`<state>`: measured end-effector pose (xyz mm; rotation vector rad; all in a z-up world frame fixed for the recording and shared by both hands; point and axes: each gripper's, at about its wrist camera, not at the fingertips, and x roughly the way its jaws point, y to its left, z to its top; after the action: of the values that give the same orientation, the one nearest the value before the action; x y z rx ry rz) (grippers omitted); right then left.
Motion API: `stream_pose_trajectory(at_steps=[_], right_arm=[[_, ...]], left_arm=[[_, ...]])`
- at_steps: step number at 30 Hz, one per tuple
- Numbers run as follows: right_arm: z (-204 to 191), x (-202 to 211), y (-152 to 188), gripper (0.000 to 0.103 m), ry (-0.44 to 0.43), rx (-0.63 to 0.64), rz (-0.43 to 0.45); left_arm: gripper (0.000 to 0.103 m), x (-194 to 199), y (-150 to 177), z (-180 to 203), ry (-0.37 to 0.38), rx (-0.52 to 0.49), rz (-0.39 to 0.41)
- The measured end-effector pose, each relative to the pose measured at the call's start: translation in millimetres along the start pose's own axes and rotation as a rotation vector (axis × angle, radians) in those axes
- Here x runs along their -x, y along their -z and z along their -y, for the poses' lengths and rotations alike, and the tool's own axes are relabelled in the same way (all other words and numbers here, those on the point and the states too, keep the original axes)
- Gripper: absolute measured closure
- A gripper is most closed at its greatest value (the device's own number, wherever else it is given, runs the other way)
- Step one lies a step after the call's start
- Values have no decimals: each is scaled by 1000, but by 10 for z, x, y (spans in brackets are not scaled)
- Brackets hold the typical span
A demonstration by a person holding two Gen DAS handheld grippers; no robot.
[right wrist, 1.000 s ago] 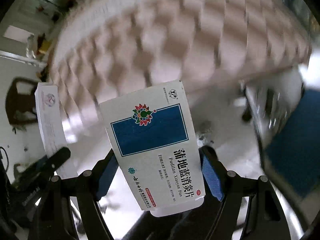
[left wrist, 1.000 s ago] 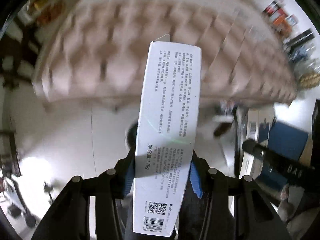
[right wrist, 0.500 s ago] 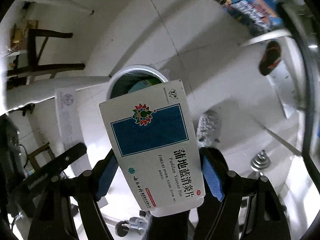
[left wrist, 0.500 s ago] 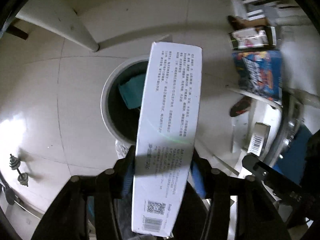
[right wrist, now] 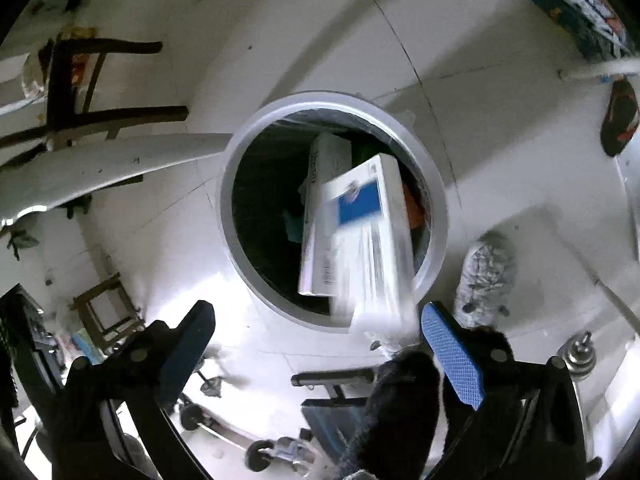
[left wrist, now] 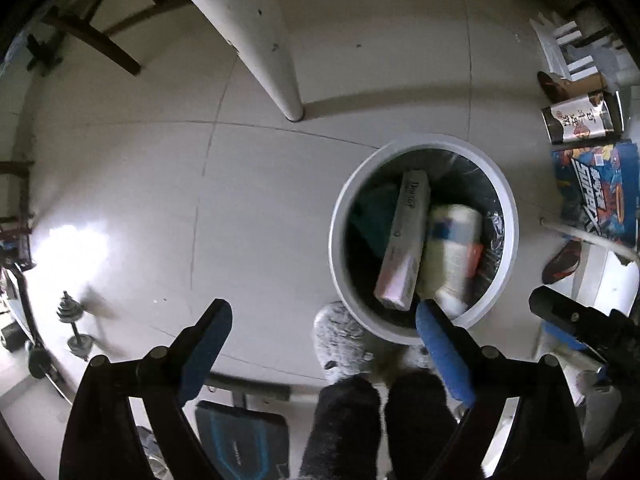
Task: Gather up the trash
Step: 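Carry both boxes over the trash bin and open both tools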
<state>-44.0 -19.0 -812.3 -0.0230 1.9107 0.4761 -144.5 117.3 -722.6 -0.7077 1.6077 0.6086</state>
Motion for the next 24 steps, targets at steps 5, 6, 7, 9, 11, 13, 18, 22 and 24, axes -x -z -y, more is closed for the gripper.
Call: stream_pose_trajectory(at_steps=[5,6,7,9,11,13,18,22,24], right_arm=[[-130,162,191,0,195,96,49],[-149,227,247,0,243,112,58],[-158,288,293,0,277,124,66],[-187,436,395,0,335,148,81],[-222,568,468,0,365,167,97],[-274,731,536,0,382,186,112],[-420,1196,733,0,400,217,147],[-597,1613,884,0,404,242,168],[-695,1856,974,0,406,254,180]], left_arm=[[9,213,145,100,-13,-26,10],[9,278,172,138,-12,-31,14],[9,326,193,184,-2,-35,25],[9,460,239,247,-5,-47,33],[9,569,277,310,0,-59,38],[9,748,343,349,6,-66,43],[9,1200,480,406,22,-82,64],[9,1593,597,414,38,-97,80],[9,1819,655,399,46,-100,94]])
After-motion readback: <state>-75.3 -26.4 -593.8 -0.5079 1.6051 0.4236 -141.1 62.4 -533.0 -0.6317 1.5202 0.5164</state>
